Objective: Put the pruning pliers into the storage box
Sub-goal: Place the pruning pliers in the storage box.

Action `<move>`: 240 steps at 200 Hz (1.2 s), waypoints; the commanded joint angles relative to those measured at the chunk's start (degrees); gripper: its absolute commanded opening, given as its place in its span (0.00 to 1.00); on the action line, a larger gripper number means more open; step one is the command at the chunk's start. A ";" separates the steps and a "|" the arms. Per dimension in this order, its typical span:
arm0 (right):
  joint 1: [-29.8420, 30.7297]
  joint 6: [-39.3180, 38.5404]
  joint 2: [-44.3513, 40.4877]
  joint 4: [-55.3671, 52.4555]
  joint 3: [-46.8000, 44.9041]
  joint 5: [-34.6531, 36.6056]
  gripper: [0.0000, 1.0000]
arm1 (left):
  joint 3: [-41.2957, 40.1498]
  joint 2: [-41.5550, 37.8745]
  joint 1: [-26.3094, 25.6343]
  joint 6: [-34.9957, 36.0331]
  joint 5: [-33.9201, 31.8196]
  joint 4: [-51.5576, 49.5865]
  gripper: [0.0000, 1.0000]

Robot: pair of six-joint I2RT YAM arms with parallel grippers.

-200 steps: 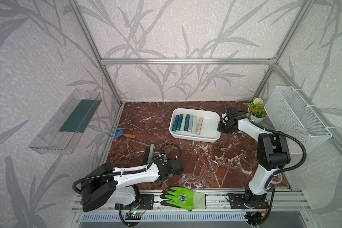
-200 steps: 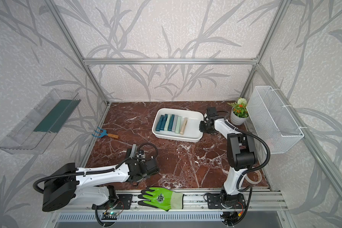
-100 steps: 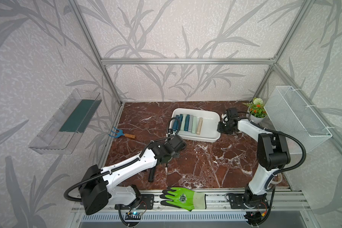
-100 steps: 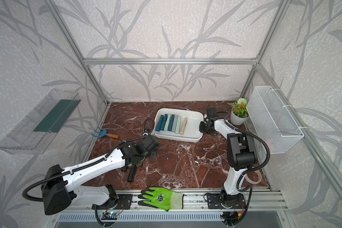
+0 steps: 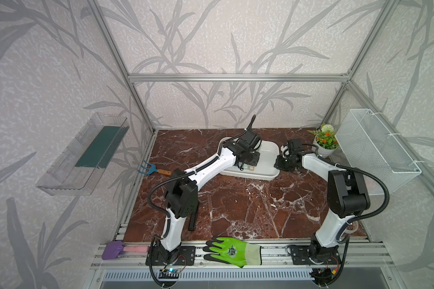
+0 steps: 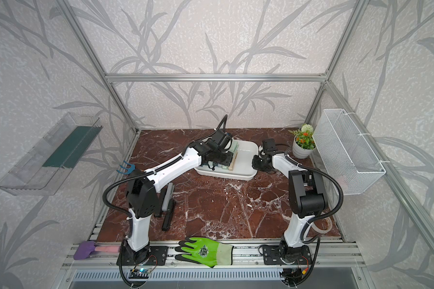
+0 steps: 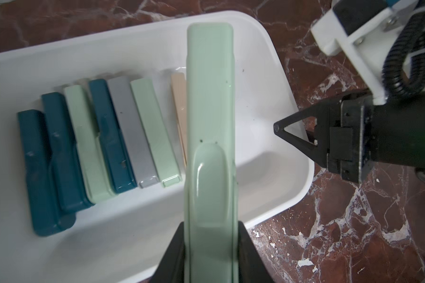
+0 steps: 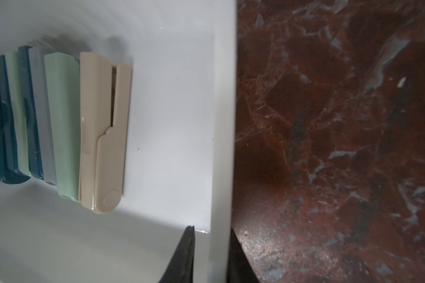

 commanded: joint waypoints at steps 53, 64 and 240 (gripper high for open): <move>0.38 1.73 -2.05 2.20 -0.79 -1.92 0.22 | 23.17 20.28 0.64 2.48 4.58 -4.92 0.15; 0.34 1.95 -2.00 2.16 -0.58 -2.04 0.22 | 27.62 23.89 0.62 1.73 4.44 -6.02 0.14; 0.43 2.55 -2.76 2.33 -0.78 -1.50 0.21 | 36.04 33.78 2.31 -9.96 -6.57 -8.47 0.13</move>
